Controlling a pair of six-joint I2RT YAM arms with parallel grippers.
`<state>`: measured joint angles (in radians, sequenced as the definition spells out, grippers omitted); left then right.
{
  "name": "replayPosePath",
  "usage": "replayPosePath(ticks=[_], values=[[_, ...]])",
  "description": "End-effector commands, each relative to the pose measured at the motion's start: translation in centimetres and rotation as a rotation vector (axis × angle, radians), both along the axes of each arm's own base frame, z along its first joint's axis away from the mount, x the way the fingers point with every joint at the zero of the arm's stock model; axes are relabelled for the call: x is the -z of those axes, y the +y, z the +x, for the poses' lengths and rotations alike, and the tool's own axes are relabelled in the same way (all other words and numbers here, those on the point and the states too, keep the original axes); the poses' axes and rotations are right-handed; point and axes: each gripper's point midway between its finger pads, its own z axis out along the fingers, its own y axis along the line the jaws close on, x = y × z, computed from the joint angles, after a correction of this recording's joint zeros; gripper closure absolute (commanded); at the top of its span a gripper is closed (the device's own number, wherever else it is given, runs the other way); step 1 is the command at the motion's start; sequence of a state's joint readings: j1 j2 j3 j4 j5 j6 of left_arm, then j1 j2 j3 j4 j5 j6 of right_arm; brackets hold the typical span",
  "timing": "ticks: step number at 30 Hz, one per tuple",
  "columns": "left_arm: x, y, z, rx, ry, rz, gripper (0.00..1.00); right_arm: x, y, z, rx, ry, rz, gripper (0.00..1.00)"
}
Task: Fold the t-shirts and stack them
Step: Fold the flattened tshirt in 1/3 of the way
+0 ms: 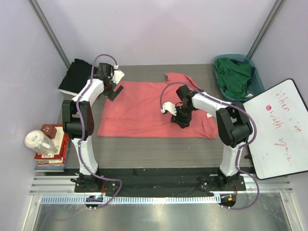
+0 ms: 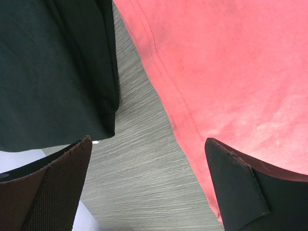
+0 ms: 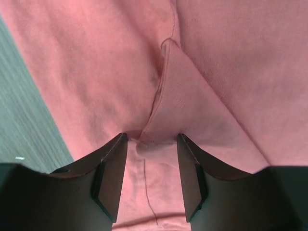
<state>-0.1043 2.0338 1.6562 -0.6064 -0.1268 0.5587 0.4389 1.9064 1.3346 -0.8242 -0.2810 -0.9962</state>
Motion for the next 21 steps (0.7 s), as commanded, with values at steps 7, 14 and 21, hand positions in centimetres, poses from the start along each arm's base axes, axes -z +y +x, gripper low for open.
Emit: replayPosePath(ticks=[7, 14, 21], values=[[-3.6, 0.3, 1.2, 0.012, -0.091, 0.009, 0.00, 1.9, 0.5, 1.1, 0.054, -0.025, -0.020, 0.76], [-3.5, 0.3, 1.5, 0.023, -0.091, 0.003, 0.00, -0.5, 0.6, 2.3, 0.041, -0.075, -0.030, 0.93], [-3.5, 0.1, 2.1, 0.017, -0.100, -0.014, 0.00, -2.3, 0.3, 2.6, 0.005, -0.088, -0.056, 0.73]])
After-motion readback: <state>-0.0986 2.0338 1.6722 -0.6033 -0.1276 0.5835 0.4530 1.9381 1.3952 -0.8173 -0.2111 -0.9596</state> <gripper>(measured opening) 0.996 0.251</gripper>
